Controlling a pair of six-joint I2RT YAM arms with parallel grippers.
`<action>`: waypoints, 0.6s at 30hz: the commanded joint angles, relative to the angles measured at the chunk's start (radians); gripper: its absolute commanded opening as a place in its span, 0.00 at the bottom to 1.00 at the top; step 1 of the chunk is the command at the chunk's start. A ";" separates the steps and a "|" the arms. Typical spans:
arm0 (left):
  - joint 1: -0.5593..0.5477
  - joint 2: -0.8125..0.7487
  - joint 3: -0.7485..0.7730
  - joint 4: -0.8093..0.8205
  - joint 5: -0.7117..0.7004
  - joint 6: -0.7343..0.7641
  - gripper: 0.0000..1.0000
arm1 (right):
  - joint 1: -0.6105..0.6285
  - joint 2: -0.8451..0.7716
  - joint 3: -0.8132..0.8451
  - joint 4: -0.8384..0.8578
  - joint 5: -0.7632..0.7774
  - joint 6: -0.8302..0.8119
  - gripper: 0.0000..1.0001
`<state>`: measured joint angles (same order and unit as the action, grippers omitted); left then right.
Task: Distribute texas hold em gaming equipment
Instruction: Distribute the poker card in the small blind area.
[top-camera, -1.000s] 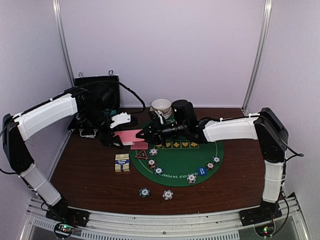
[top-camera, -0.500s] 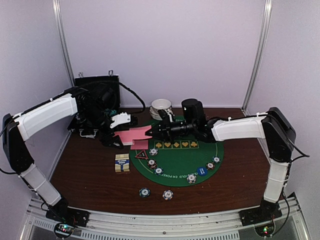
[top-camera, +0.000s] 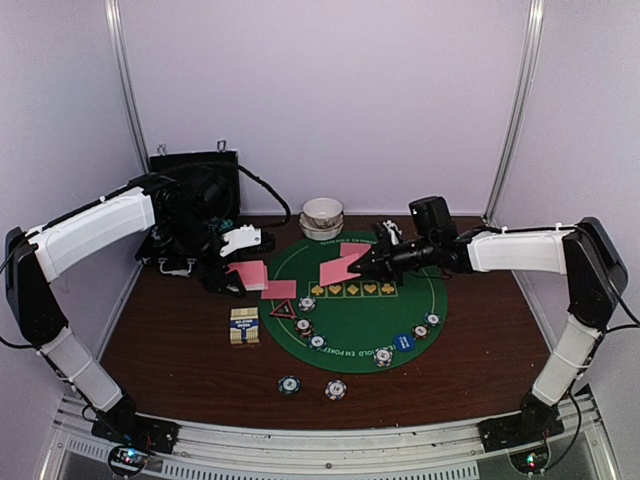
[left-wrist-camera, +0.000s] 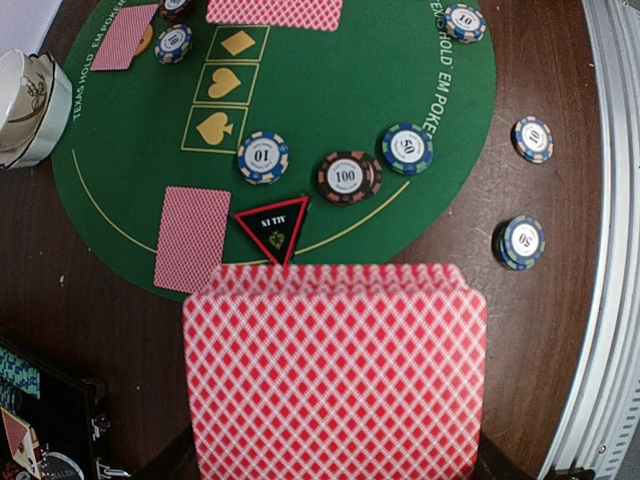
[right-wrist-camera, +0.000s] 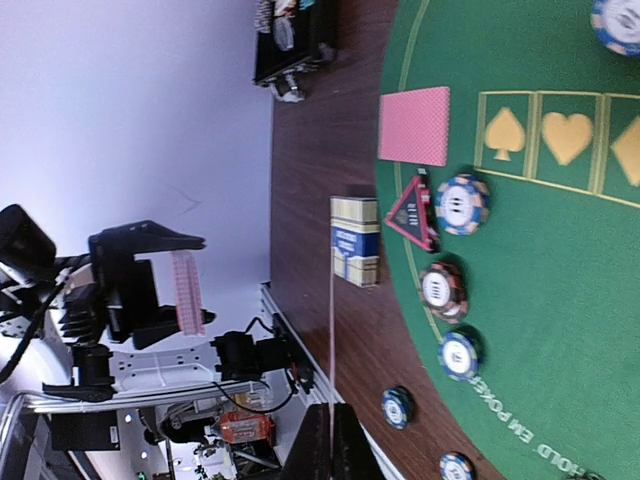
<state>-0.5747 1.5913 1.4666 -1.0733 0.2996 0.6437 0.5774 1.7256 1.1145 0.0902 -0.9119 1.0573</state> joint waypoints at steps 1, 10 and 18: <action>0.007 -0.011 0.016 0.006 0.008 0.003 0.05 | -0.053 -0.031 -0.025 -0.308 0.016 -0.236 0.00; 0.007 -0.011 0.018 0.003 0.010 0.004 0.04 | -0.093 0.010 -0.045 -0.493 0.084 -0.430 0.00; 0.008 -0.007 0.019 0.000 0.010 0.003 0.04 | -0.103 0.031 -0.071 -0.541 0.113 -0.474 0.00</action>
<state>-0.5747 1.5913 1.4666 -1.0744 0.2993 0.6437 0.4870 1.7481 1.0611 -0.4049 -0.8265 0.6304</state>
